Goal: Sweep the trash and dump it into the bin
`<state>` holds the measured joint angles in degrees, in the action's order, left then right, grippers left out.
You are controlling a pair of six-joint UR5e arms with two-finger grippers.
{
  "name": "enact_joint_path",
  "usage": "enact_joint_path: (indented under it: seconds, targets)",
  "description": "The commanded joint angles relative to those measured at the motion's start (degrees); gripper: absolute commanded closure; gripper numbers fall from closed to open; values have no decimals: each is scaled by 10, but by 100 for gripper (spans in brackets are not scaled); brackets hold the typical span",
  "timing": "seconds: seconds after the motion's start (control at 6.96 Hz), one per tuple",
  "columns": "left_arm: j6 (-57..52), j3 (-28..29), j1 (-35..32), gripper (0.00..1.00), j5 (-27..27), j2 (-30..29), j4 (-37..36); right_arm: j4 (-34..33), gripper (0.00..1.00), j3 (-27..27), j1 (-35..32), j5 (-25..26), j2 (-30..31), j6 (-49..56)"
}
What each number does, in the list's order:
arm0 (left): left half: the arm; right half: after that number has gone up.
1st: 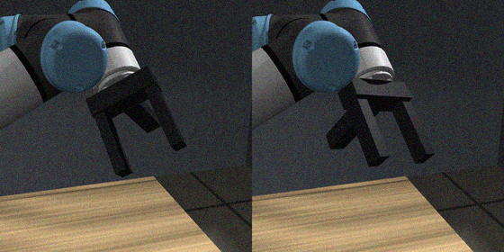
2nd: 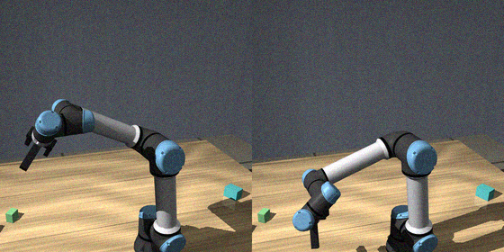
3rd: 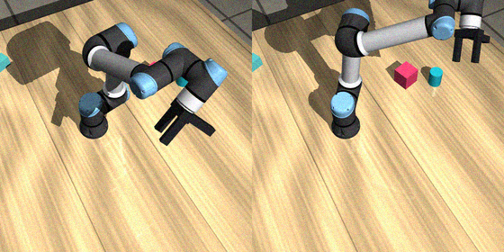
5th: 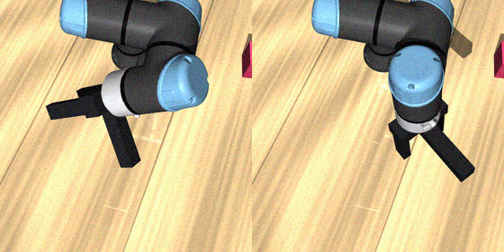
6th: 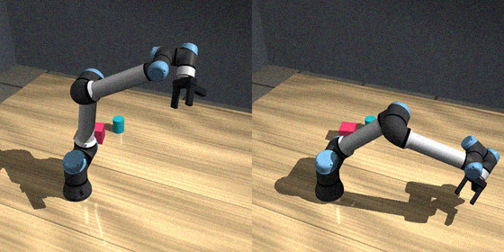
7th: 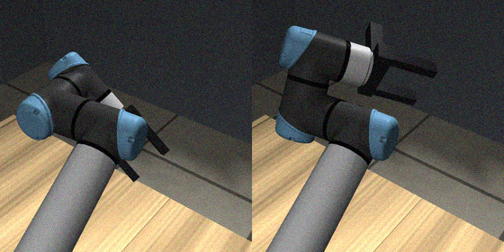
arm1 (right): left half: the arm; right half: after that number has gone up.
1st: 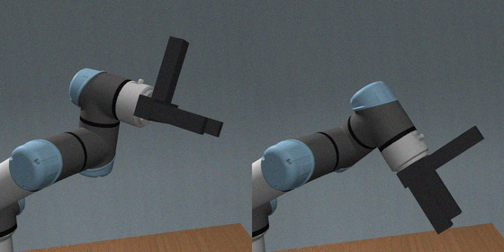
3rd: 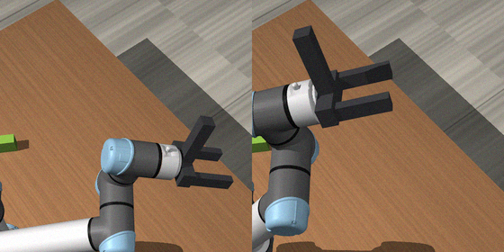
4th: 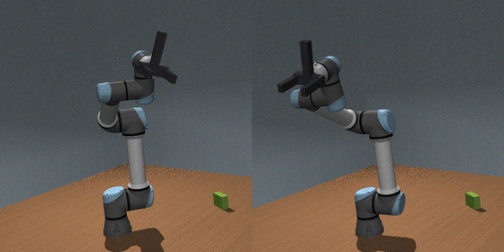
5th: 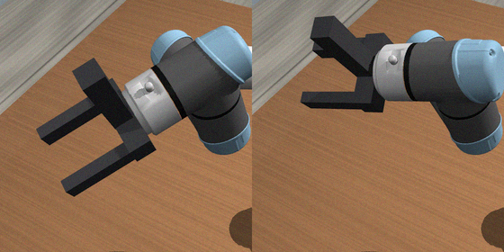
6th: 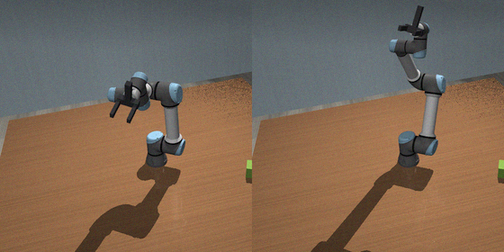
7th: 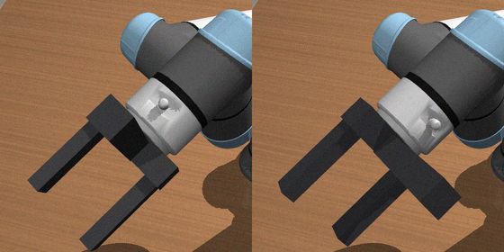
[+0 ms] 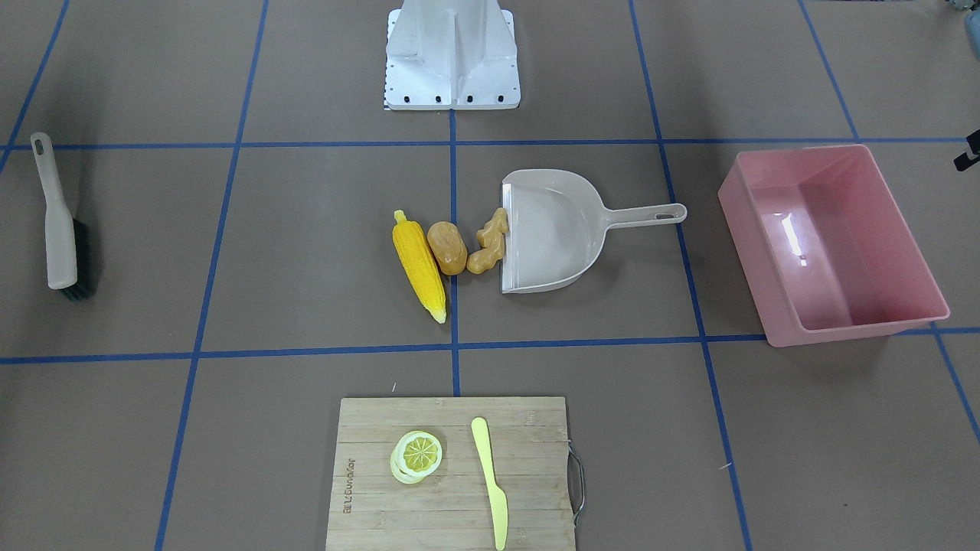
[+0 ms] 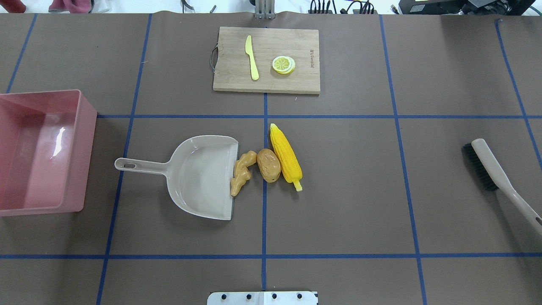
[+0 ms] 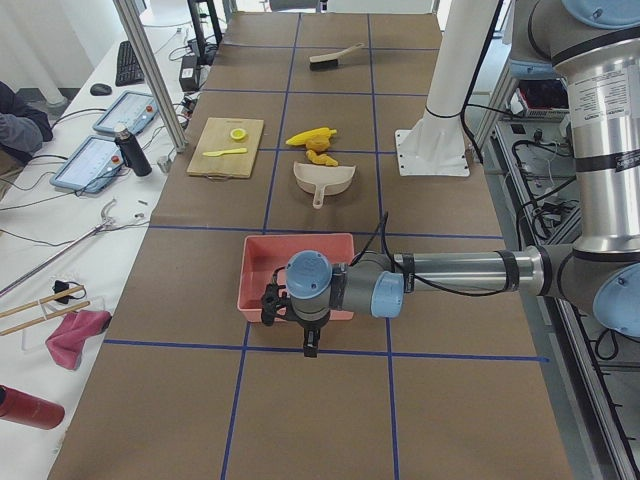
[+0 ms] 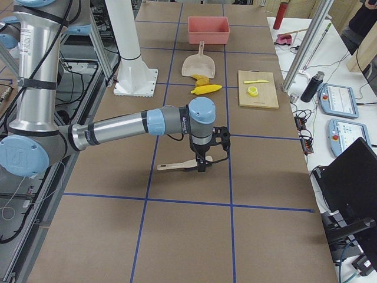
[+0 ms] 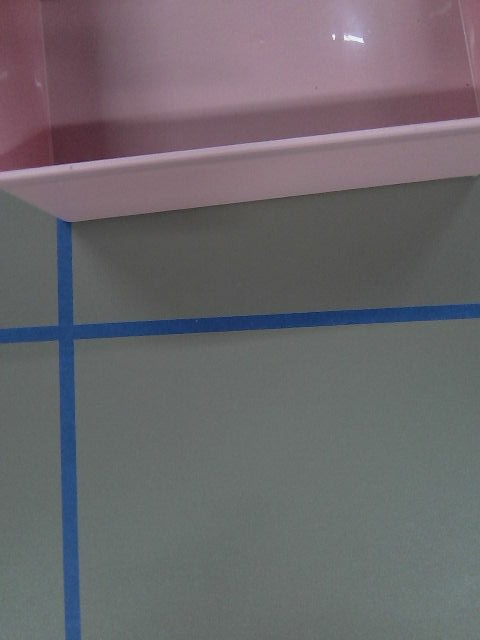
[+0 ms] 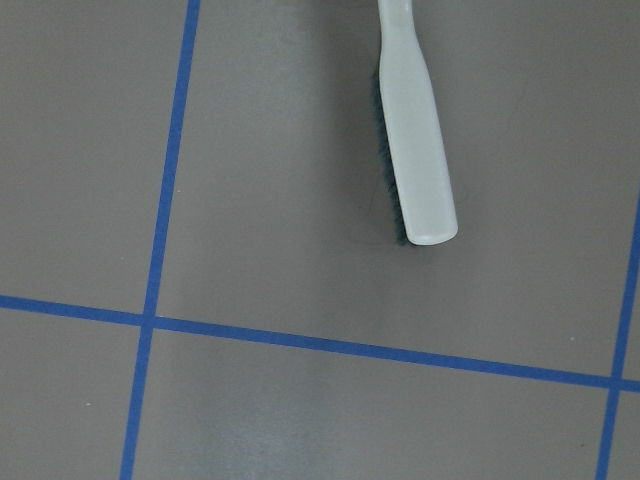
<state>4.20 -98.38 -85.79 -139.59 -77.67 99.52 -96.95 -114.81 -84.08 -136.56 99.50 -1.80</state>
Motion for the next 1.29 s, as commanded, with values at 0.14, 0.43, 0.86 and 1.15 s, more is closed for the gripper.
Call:
enact_joint_path:
  seconds: [0.14, 0.43, 0.86, 1.15]
  targets:
    - [0, 0, 2, 2, 1, -10, 1, 63, 0, -67, 36, -20, 93, 0]
    - [-1, -10, 5, 2, 1, -41, 1, 180, 0, -74, 98, 0, 157, -80]
    - [-4, -43, 39, 2, 1, -84, 4, 183, 0, -49, 173, 55, 162, -114]
    - [-6, -60, 110, 2, 1, -124, 39, 199, 0, -29, 210, 91, 160, -114]
